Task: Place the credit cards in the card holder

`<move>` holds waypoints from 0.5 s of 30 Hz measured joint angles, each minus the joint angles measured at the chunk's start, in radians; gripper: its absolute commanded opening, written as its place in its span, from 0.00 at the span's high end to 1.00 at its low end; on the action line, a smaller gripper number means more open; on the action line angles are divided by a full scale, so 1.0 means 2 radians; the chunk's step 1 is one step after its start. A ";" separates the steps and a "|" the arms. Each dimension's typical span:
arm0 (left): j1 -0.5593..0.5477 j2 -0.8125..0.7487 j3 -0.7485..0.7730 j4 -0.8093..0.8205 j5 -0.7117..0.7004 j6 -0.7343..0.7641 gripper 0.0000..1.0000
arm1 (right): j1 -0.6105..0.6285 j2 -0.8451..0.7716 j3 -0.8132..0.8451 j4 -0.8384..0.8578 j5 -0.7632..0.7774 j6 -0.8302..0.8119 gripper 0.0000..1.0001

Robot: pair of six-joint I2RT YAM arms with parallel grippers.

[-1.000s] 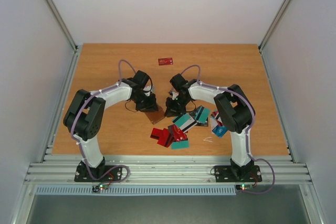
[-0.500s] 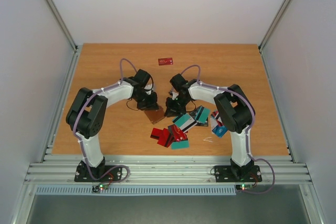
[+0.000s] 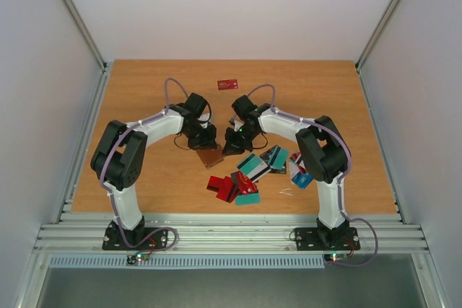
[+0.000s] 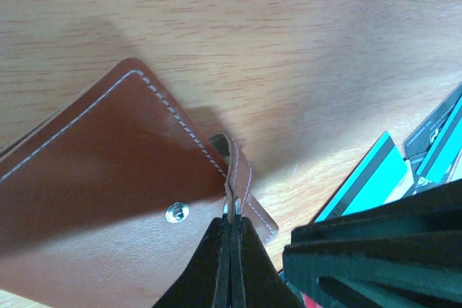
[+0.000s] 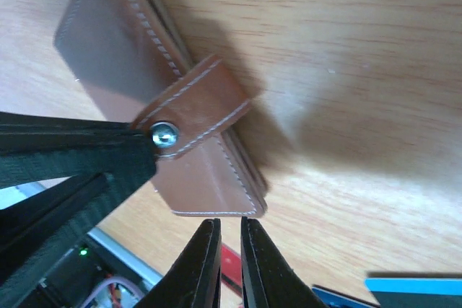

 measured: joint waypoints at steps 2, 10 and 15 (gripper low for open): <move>0.000 0.000 0.001 -0.002 -0.002 0.000 1.00 | 0.000 0.000 0.002 0.006 -0.013 0.008 0.89; 0.002 0.000 0.001 -0.010 -0.002 0.003 1.00 | 0.002 0.000 0.003 0.027 -0.041 0.035 0.89; 0.004 0.000 0.001 -0.014 0.001 0.008 1.00 | 0.002 0.001 0.001 0.052 -0.050 0.049 0.90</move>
